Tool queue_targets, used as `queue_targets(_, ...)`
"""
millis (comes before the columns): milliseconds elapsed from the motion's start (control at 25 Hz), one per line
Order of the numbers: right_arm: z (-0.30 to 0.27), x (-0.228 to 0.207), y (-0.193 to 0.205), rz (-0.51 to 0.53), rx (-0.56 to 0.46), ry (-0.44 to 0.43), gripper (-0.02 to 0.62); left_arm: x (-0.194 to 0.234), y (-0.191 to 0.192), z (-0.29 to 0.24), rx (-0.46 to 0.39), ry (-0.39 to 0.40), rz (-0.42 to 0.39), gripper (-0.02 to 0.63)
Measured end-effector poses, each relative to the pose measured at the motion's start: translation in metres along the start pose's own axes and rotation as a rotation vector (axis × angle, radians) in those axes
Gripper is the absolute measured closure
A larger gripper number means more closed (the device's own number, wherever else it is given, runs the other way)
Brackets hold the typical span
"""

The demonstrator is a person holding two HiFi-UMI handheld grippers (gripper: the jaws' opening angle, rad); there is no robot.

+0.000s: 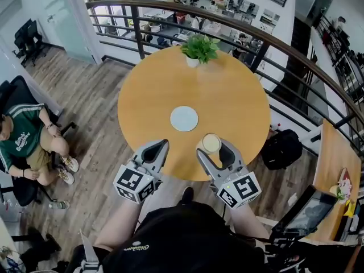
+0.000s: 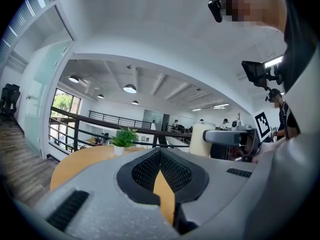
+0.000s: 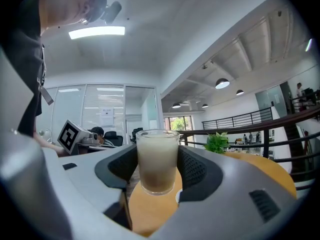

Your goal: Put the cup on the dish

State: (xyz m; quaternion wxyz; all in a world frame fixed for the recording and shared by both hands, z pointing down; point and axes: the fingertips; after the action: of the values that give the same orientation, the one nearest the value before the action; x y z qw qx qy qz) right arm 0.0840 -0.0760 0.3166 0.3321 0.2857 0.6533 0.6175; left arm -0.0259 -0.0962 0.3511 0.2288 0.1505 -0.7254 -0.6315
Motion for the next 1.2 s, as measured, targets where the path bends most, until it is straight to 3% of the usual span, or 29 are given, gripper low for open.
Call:
queue_targets(560,-0.024,-0.068,-0.014,0.0,-0.008,-0.074,0.35,0.003,-0.016,-0.075,-0.001,-0.042,-0.005,0.612)
queue_targets(1200,-0.07,-0.056,-0.016,0.019,0.028,-0.074,0.35,0.047,-0.03,-0.08,-0.016,-0.023,0.004,0.612)
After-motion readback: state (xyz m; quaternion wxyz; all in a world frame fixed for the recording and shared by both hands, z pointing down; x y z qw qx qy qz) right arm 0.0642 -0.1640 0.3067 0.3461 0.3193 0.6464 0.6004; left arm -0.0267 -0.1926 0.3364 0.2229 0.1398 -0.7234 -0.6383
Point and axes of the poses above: the fingertips, and each gripper's own axes: z backward along the fingers, x to its left, y out of its underside, and after that the axes turned 12 degrees about -y, right-handed
